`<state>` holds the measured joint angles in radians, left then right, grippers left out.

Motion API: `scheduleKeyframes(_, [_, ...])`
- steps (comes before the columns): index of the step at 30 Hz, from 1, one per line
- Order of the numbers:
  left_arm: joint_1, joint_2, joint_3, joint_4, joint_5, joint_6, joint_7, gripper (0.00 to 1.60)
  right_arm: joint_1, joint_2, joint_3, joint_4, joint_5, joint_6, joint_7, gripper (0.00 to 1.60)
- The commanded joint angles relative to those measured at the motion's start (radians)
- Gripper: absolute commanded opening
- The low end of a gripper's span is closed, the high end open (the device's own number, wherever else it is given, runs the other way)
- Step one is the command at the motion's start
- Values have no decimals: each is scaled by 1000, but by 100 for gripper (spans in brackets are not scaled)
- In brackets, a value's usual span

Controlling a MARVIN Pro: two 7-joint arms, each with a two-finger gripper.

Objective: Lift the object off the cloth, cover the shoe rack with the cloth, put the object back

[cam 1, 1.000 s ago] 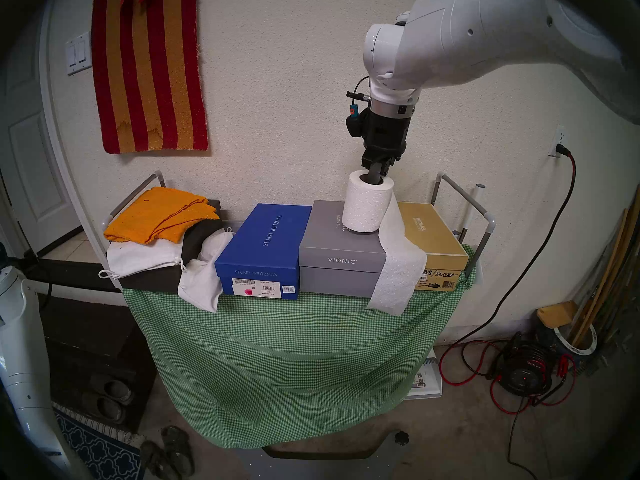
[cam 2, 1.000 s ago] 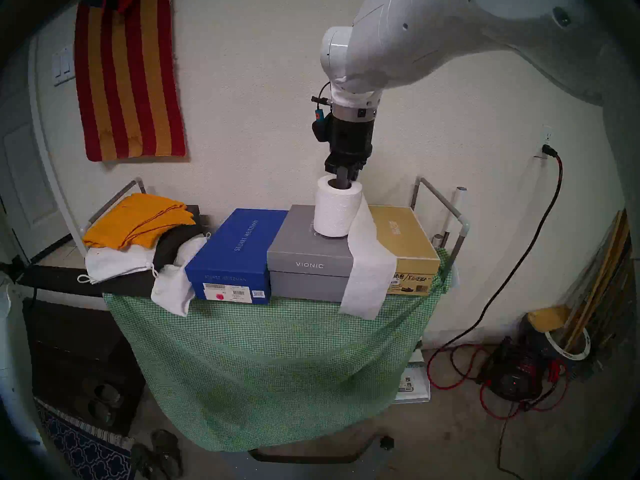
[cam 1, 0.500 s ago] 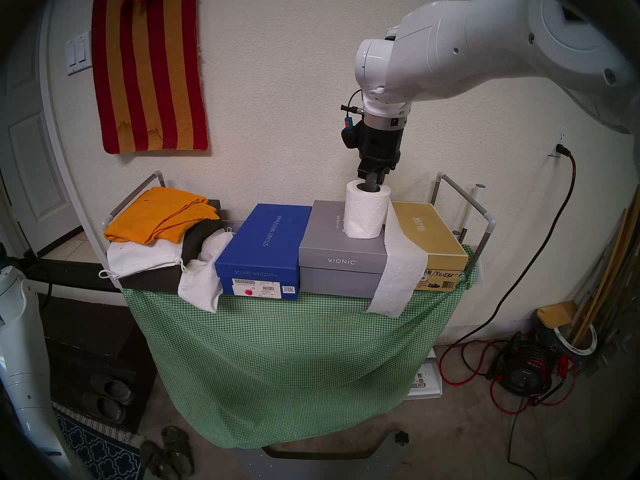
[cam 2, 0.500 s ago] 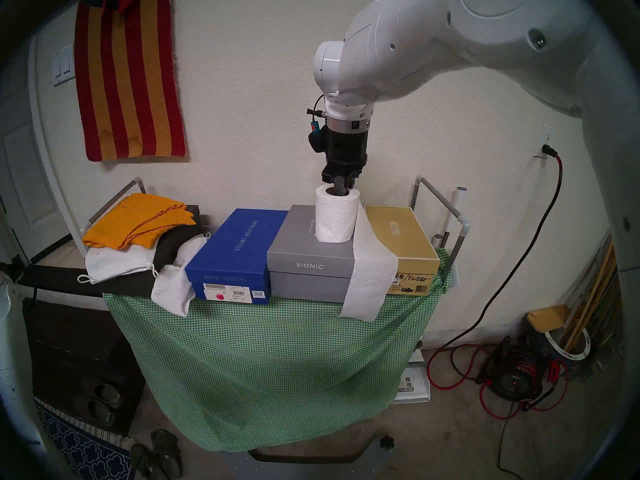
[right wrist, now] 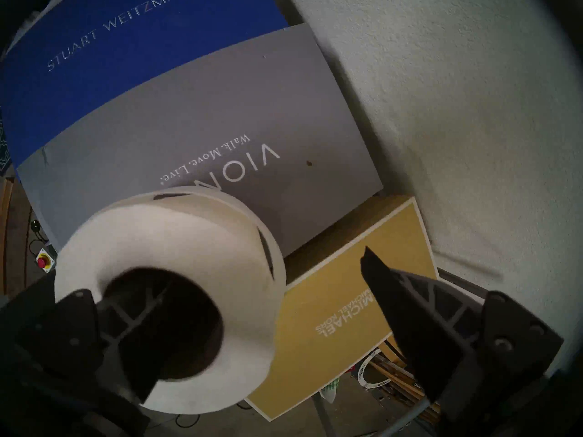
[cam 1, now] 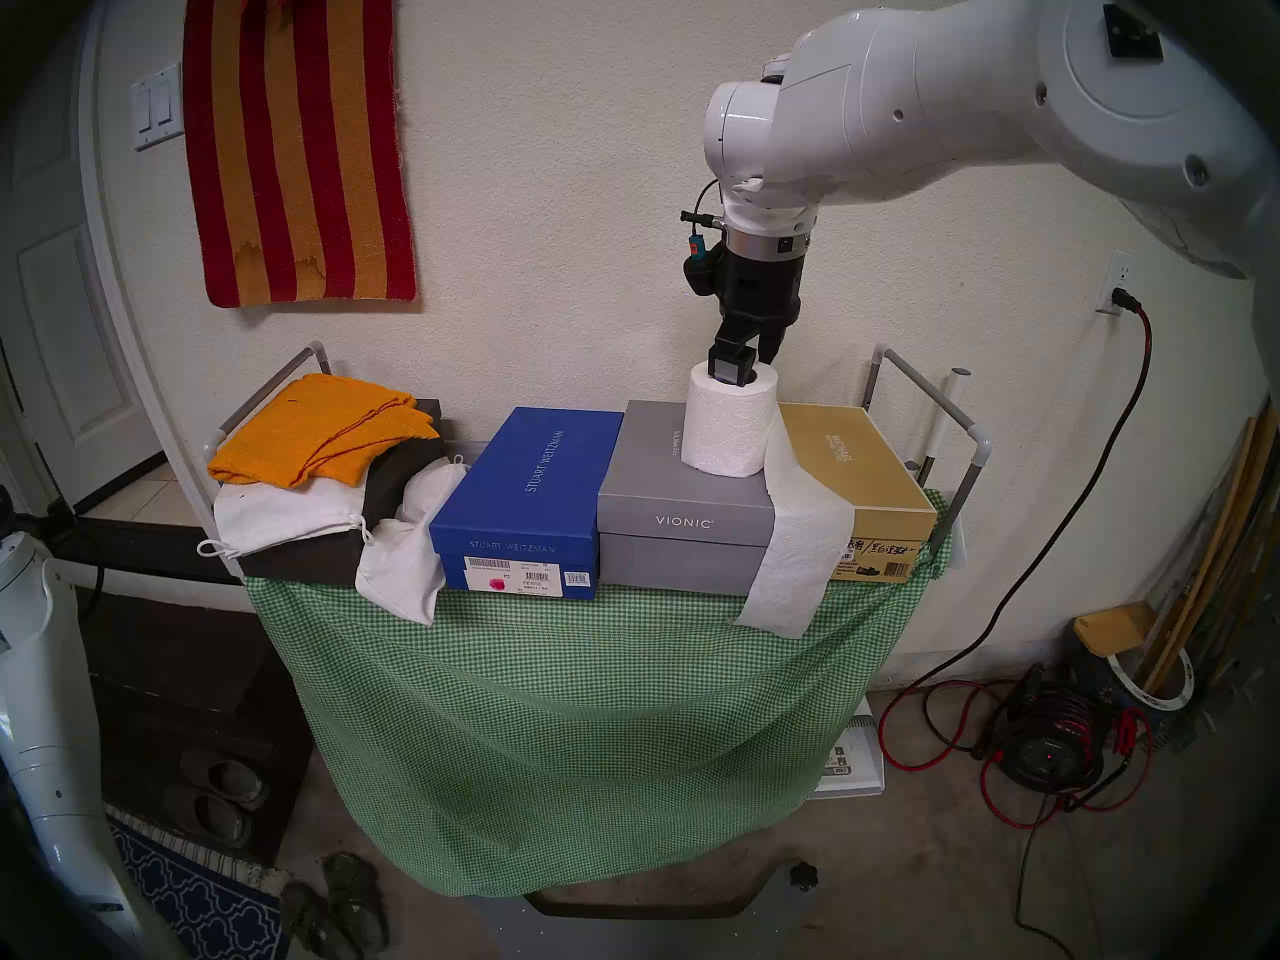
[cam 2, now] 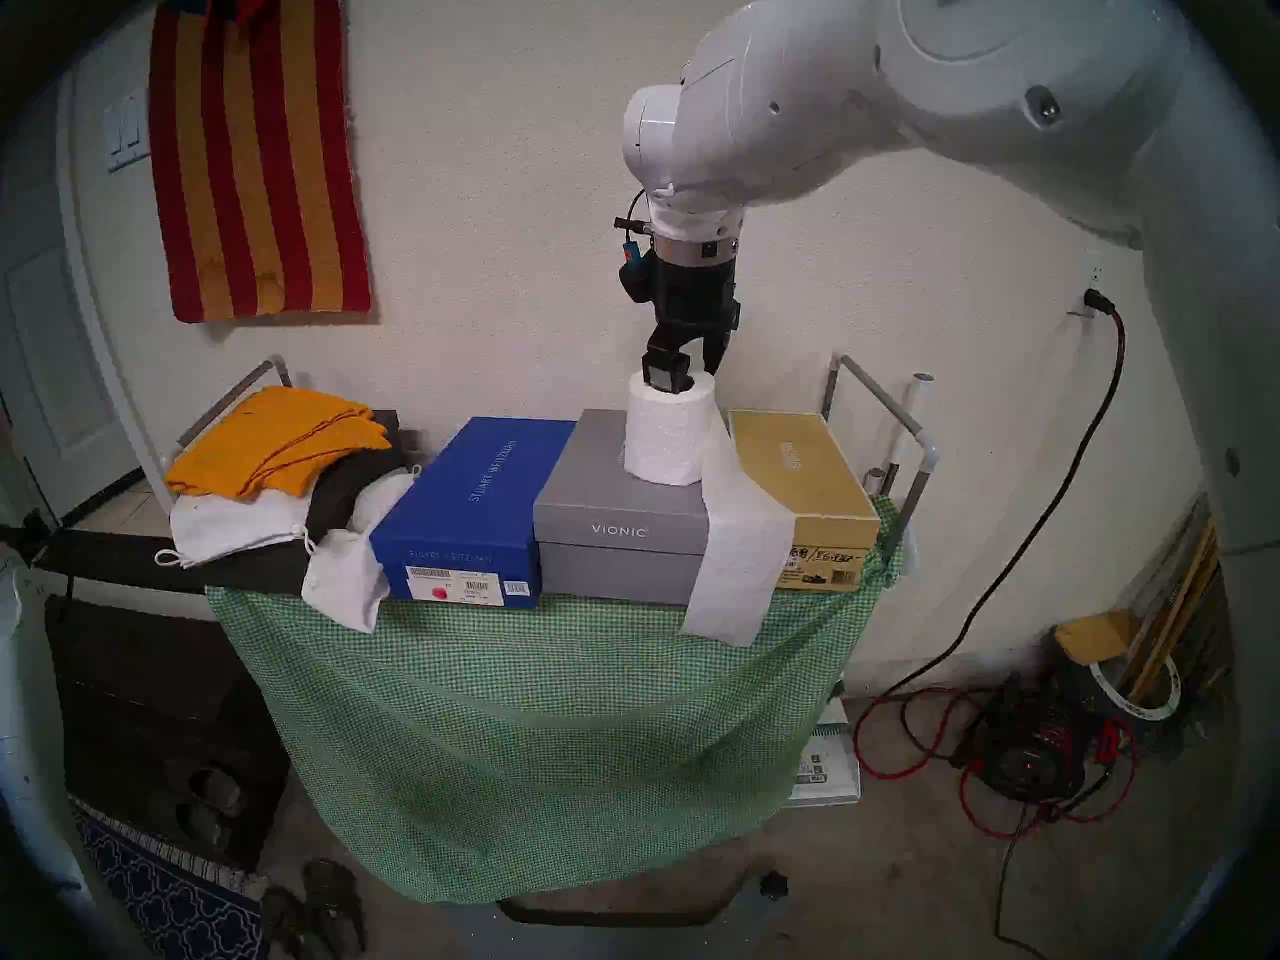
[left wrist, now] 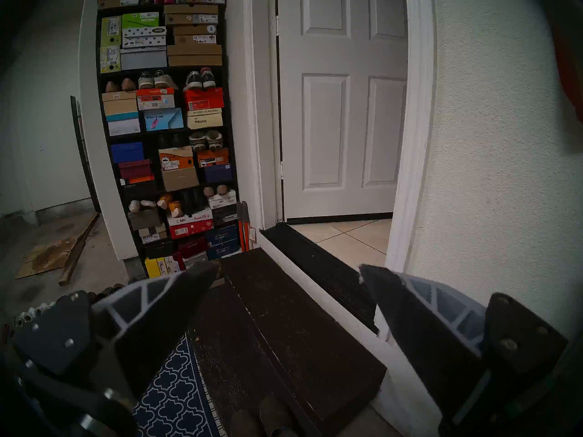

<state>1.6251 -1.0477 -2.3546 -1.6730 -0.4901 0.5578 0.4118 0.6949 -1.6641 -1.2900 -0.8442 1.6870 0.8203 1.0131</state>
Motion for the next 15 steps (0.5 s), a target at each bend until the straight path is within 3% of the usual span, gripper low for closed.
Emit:
scheduleKeyframes(1, [-2, -1, 0, -7, -2, 1, 0, 160, 9, 18, 7, 5, -5, -6, 102, 160])
scheduleKeyframes(15, [-3, -2, 0, -7, 0, 1, -2, 160, 34, 24, 45, 44, -21, 5, 107, 160])
